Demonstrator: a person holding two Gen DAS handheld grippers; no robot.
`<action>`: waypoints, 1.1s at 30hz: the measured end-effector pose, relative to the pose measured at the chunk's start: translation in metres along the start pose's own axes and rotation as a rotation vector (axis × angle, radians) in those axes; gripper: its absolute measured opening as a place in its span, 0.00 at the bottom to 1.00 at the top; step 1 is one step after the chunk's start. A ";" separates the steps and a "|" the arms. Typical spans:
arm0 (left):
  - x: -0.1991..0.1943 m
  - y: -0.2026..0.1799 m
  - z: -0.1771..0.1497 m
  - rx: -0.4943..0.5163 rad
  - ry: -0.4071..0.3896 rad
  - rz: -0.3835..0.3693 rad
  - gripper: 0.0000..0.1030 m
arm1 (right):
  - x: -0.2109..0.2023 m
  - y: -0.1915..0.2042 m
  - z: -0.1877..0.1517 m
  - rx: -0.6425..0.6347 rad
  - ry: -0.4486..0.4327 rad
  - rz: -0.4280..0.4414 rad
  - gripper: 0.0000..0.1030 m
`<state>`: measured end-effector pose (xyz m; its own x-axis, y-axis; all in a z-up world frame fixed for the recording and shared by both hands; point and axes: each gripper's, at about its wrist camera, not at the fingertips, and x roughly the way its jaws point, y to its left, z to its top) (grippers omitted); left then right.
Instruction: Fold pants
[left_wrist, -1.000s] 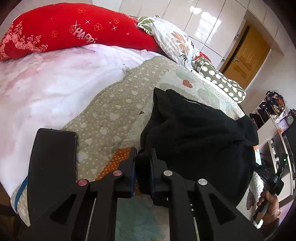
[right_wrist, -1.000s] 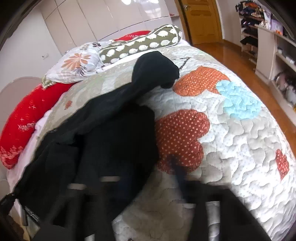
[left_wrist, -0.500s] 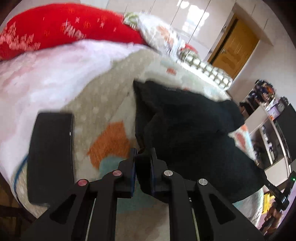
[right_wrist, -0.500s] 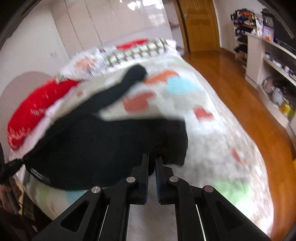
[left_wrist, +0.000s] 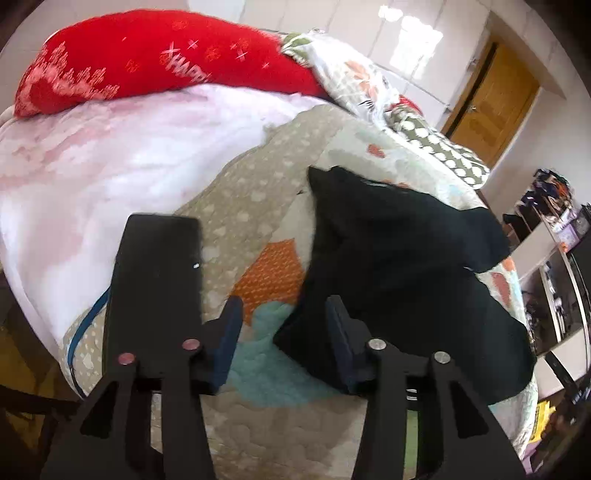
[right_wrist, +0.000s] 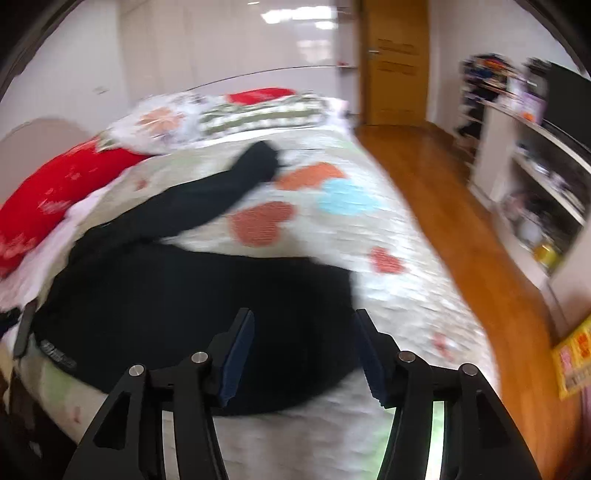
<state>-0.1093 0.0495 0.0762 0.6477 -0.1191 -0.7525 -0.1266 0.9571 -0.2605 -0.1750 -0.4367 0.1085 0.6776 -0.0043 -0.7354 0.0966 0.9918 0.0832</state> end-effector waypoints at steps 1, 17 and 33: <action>0.000 -0.007 0.000 0.020 -0.003 -0.003 0.45 | 0.007 0.009 0.002 -0.022 0.010 0.021 0.55; 0.063 -0.087 -0.027 0.269 0.091 0.007 0.81 | 0.082 0.087 0.008 -0.187 0.125 0.121 0.69; 0.116 -0.069 0.119 0.205 0.105 -0.074 0.85 | 0.185 0.164 0.170 -0.458 0.053 0.144 0.79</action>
<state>0.0637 0.0006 0.0793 0.5665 -0.2071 -0.7976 0.0803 0.9772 -0.1967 0.0904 -0.2963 0.1007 0.6210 0.1318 -0.7726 -0.3344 0.9361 -0.1091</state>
